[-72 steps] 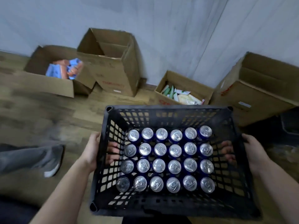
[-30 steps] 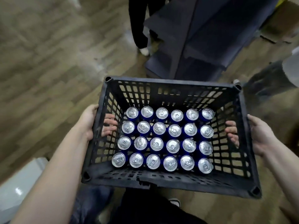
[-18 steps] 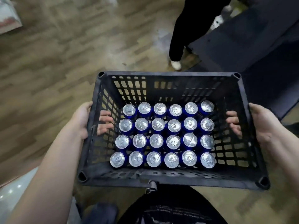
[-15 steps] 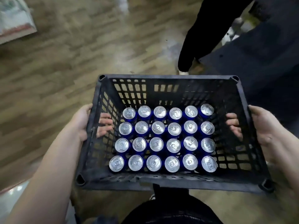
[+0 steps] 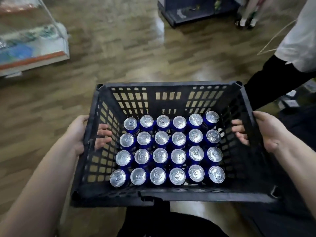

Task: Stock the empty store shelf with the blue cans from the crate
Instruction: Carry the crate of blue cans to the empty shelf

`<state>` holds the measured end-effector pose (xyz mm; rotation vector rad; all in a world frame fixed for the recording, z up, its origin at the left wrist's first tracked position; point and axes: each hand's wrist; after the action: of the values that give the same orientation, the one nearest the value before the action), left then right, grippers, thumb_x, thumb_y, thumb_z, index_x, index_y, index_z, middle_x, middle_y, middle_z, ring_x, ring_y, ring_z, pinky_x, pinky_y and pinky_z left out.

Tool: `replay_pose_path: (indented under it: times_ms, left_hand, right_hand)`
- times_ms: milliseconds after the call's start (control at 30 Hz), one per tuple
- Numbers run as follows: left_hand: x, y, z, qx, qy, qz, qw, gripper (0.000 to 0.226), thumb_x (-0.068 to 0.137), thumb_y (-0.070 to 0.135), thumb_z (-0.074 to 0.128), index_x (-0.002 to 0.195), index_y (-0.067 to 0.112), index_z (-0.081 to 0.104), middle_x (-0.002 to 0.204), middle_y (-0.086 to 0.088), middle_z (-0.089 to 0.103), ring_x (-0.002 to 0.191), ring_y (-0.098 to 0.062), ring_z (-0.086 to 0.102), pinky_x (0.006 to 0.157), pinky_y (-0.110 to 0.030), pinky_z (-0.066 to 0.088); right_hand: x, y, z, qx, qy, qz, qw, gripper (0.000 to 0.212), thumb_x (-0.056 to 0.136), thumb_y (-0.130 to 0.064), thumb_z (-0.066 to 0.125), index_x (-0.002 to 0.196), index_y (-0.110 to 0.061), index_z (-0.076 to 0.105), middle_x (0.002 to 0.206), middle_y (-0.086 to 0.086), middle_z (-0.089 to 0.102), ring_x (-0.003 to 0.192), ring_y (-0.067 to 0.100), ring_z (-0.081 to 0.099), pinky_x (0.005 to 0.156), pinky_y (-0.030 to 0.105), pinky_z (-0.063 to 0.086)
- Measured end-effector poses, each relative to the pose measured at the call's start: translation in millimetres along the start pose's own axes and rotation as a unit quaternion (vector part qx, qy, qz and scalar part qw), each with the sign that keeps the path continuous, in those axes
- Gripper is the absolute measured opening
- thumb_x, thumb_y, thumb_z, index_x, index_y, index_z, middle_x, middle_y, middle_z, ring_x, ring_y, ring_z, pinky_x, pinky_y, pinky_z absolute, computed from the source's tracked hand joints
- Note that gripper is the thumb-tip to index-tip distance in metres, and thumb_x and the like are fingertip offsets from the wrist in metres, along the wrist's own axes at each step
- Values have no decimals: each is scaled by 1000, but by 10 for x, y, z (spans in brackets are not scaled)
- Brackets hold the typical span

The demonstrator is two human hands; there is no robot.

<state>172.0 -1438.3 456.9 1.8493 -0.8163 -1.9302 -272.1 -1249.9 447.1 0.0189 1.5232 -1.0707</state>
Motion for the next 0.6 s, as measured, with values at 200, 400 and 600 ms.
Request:
replay_pose_path:
  times_ms: [200, 400, 600]
  left_hand:
    - [945, 1525, 408, 10, -8, 6, 1000, 65, 94, 51, 26, 108, -3, 61, 94, -22, 66, 77, -34, 64, 54, -32, 55]
    - [1868, 3092, 1043, 63, -23, 23, 997, 65, 96, 49, 26, 109, -4, 60, 103, -26, 67, 81, -36, 64, 52, -30, 55]
    - [2789, 4449, 2033, 95, -54, 25, 994, 66, 97, 49, 24, 105, -6, 59, 90, -26, 70, 69, -35, 69, 51, -31, 55]
  right_hand:
    - [938, -1308, 555, 30, 3, -1, 1000, 62, 99, -50, 22, 97, -2, 61, 68, 16, 66, 48, 25, 62, 44, 26, 53]
    - [1768, -2475, 741, 66, 17, -1, 998, 62, 99, -50, 22, 97, -2, 61, 68, 15, 66, 47, 24, 61, 45, 28, 52]
    - [2640, -3742, 601, 84, 37, -8, 996, 62, 99, -50, 22, 97, -2, 62, 67, 16, 66, 46, 25, 60, 46, 28, 51]
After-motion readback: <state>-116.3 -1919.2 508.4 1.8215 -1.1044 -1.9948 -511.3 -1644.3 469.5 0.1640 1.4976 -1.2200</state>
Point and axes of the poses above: each hand's wrist, its own x-axis towards the middle knuckle, its own z-axis out of the palm, y = z × x
